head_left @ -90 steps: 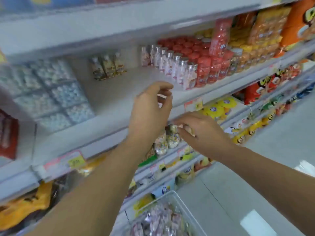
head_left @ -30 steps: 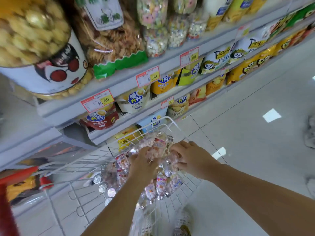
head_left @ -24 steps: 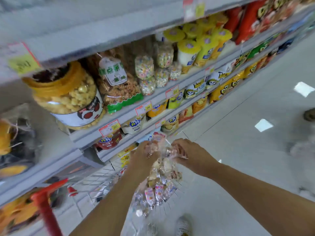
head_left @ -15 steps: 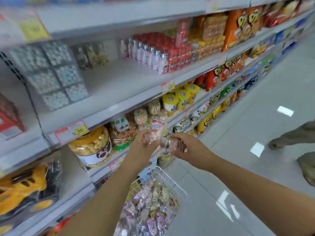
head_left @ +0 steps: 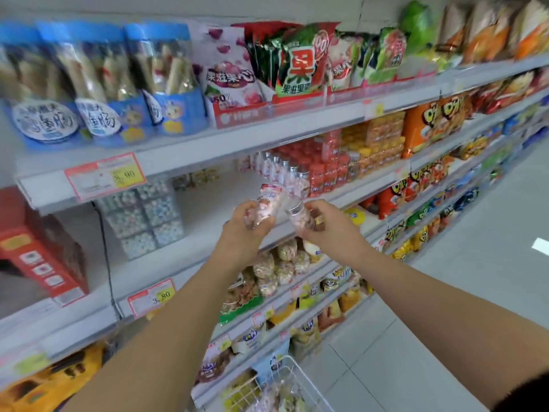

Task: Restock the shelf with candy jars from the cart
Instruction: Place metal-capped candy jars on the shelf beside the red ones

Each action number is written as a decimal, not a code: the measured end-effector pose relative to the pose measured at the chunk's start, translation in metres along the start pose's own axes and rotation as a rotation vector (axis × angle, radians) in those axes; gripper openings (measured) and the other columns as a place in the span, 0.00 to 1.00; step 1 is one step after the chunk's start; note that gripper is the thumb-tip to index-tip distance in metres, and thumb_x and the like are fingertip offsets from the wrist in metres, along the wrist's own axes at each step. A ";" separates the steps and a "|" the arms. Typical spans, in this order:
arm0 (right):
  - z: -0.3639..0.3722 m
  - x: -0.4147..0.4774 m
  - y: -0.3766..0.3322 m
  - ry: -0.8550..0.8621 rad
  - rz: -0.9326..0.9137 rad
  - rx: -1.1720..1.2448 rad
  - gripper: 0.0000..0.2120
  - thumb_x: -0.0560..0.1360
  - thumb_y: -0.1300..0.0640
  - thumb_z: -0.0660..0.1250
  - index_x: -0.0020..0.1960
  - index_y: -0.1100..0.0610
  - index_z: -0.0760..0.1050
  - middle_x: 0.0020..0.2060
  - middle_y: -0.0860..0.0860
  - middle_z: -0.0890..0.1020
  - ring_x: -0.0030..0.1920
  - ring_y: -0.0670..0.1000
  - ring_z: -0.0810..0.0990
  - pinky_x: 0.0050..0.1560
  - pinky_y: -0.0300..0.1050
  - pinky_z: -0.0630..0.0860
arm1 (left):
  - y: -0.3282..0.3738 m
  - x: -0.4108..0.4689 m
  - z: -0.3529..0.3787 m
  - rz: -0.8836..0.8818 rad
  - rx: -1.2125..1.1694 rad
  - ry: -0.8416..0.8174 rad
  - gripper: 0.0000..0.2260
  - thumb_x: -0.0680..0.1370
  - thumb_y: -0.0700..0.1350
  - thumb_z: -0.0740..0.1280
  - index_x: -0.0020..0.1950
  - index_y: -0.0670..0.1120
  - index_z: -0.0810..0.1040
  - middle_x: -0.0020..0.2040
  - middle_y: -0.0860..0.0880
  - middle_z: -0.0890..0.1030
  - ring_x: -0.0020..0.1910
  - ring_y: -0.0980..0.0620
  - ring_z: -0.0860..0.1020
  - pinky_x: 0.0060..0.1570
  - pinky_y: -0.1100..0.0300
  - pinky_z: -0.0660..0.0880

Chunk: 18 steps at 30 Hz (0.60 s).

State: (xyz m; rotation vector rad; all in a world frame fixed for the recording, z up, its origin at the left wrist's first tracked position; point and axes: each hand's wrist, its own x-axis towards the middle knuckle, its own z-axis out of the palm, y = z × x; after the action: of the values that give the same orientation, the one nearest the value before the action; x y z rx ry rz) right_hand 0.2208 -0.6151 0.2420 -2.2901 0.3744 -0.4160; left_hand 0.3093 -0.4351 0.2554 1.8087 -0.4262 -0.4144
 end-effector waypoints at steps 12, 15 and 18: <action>0.075 0.163 0.017 -0.073 -0.017 -0.058 0.12 0.70 0.56 0.75 0.49 0.58 0.75 0.38 0.48 0.78 0.41 0.50 0.80 0.33 0.37 0.66 | -0.008 0.063 -0.025 -0.158 -0.165 0.331 0.21 0.78 0.53 0.69 0.69 0.58 0.67 0.64 0.50 0.70 0.60 0.47 0.75 0.49 0.46 0.82; 0.086 0.188 0.022 -0.055 0.049 -0.115 0.19 0.71 0.52 0.75 0.55 0.62 0.76 0.45 0.55 0.81 0.48 0.53 0.81 0.40 0.39 0.66 | -0.013 0.069 -0.028 -0.179 -0.206 0.370 0.22 0.79 0.53 0.68 0.71 0.59 0.66 0.64 0.51 0.68 0.61 0.47 0.73 0.50 0.46 0.82; 0.091 0.208 0.024 -0.054 0.096 -0.110 0.25 0.71 0.50 0.75 0.59 0.65 0.75 0.52 0.61 0.83 0.53 0.58 0.82 0.42 0.42 0.67 | -0.014 0.074 -0.027 -0.186 -0.215 0.383 0.23 0.79 0.54 0.68 0.71 0.60 0.65 0.64 0.52 0.68 0.61 0.46 0.73 0.47 0.47 0.83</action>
State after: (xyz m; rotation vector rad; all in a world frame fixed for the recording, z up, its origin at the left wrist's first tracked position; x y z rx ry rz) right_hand 0.4421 -0.6535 0.2021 -2.3735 0.4893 -0.2909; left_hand 0.3876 -0.4451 0.2446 1.6726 0.0520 -0.2216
